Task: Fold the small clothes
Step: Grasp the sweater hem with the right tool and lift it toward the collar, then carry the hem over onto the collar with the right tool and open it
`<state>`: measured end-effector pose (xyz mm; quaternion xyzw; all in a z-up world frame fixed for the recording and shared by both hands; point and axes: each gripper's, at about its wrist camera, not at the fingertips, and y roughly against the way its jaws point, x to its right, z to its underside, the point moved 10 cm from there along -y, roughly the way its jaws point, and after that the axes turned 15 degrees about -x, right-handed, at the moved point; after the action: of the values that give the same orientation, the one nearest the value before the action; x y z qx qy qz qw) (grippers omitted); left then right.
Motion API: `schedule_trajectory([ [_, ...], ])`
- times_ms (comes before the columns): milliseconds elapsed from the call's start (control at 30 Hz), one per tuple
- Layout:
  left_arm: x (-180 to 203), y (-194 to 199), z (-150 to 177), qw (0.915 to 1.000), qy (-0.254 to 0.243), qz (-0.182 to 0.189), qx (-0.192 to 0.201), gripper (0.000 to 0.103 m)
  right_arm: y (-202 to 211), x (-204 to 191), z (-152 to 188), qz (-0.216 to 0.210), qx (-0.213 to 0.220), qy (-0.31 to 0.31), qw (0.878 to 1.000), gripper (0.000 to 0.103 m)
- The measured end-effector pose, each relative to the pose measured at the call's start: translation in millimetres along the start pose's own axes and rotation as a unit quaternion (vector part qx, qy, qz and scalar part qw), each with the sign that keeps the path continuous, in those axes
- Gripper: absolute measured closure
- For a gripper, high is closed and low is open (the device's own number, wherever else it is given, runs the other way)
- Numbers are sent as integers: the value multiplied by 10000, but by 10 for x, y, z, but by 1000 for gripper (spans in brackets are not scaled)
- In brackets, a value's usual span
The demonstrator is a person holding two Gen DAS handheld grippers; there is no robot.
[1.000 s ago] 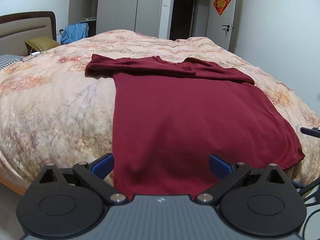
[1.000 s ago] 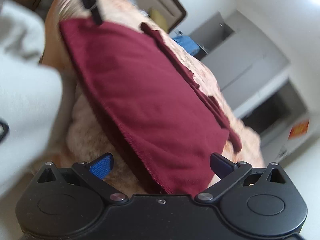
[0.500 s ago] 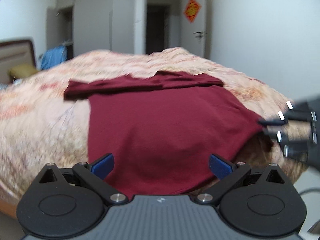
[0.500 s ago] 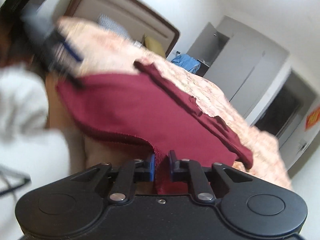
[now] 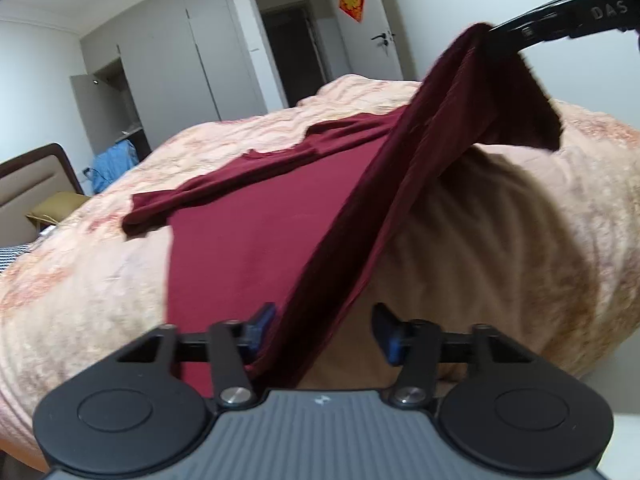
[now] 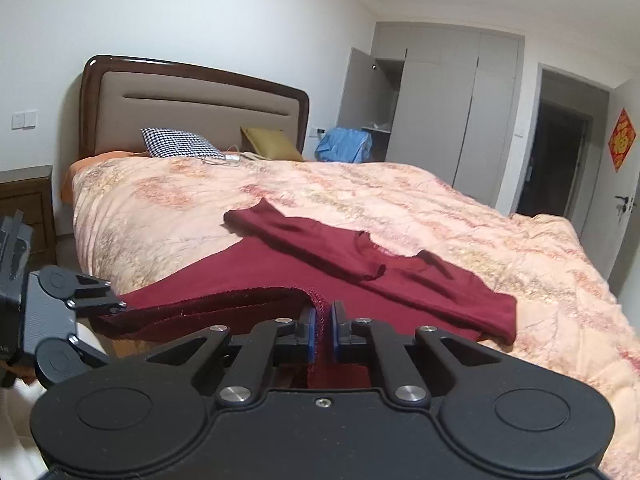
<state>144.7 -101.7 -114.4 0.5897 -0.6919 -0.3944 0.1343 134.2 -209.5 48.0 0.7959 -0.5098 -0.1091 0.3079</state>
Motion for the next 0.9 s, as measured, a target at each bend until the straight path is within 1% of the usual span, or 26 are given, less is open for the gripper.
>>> schedule_trajectory([
  [67,-121,26,59,9996,-96,-266,59,68,20,8,26,80,7,7,10000,97],
  [100,-178,41,87,9992,-142,-375,81,73,30,1,58,152,-3,40,9999,97],
  [167,-293,81,129,9987,-145,-480,121,93,23,-15,129,290,-55,126,9995,98],
  [233,-388,155,122,9985,-132,-474,229,97,-1,-65,249,297,-201,194,9992,99],
  [267,-429,204,106,9981,-152,-495,325,98,-2,-102,314,335,-263,263,9987,99],
  [367,-500,403,26,9961,-235,-513,672,99,89,-221,465,540,-238,559,9967,100],
  [467,-540,630,-65,9941,-352,-468,918,99,279,-261,515,560,-161,515,9970,100],
  [567,-519,870,-124,9935,-387,-281,1038,99,542,-250,496,592,-25,423,9973,100],
  [633,-477,1062,-144,9919,-529,-242,1127,99,722,-260,473,605,52,430,9972,100],
  [733,-402,1316,-96,9908,-746,-206,1108,99,965,-327,476,493,46,455,9977,100],
  [833,-353,1589,2,9920,-837,-44,941,99,1222,-426,530,295,-99,483,9984,100],
  [900,-335,1741,51,9926,-885,57,824,99,1350,-468,543,243,-152,480,9984,100],
])
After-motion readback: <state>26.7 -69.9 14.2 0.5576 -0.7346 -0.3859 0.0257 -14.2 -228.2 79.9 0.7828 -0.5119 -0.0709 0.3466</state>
